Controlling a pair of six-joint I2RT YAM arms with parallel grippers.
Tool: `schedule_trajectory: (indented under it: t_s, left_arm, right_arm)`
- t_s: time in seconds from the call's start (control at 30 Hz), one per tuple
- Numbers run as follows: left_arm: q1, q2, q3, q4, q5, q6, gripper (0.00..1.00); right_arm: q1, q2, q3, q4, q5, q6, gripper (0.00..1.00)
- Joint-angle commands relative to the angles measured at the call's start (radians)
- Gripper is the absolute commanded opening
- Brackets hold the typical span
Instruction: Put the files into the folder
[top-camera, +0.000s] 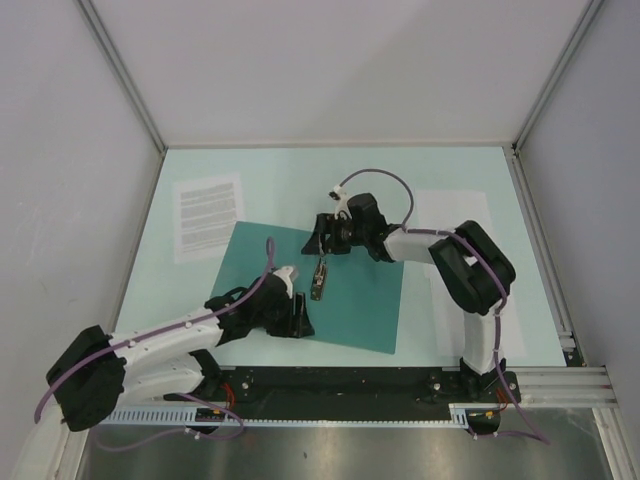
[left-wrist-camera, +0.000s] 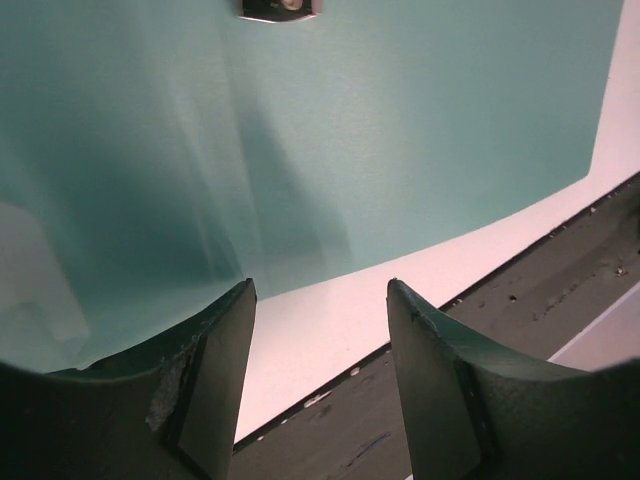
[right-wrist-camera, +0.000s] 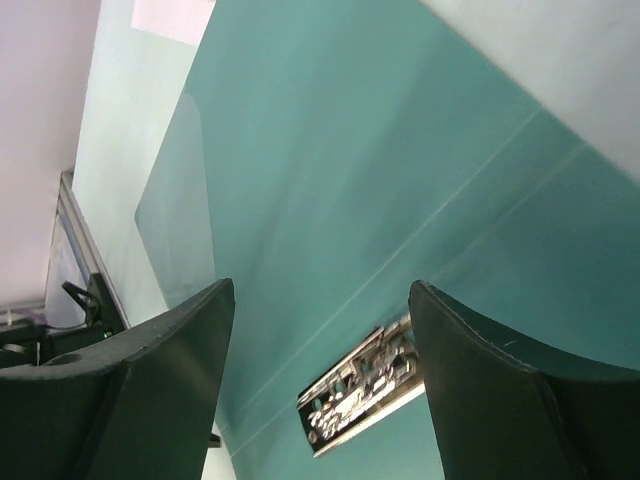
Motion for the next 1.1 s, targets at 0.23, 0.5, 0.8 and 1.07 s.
schedule_trajectory:
  t_s: [0.23, 0.5, 0.8, 1.07]
  left_arm:
    - [-0.104, 0.226, 0.001, 0.316, 0.081, -0.089, 0.62]
    - [-0.107, 0.494, 0.079, 0.492, 0.143, -0.094, 0.61]
    - [-0.161, 0.391, 0.263, 0.306, 0.147, -0.003, 0.72]
    - [-0.218, 0.569, 0.622, 0.283, 0.333, 0.020, 0.77]
  right_arm:
    - [-0.102, -0.439, -0.050, -0.671, 0.567, 0.055, 0.79]
    - [-0.486, -0.821, -0.360, -0.753, 0.509, 0.052, 0.81]
    - [-0.922, -0.895, -0.405, -0.796, 0.501, -0.017, 0.81]
    - [-1.294, -0.842, -0.449, -0.719, 0.424, -0.018, 0.79]
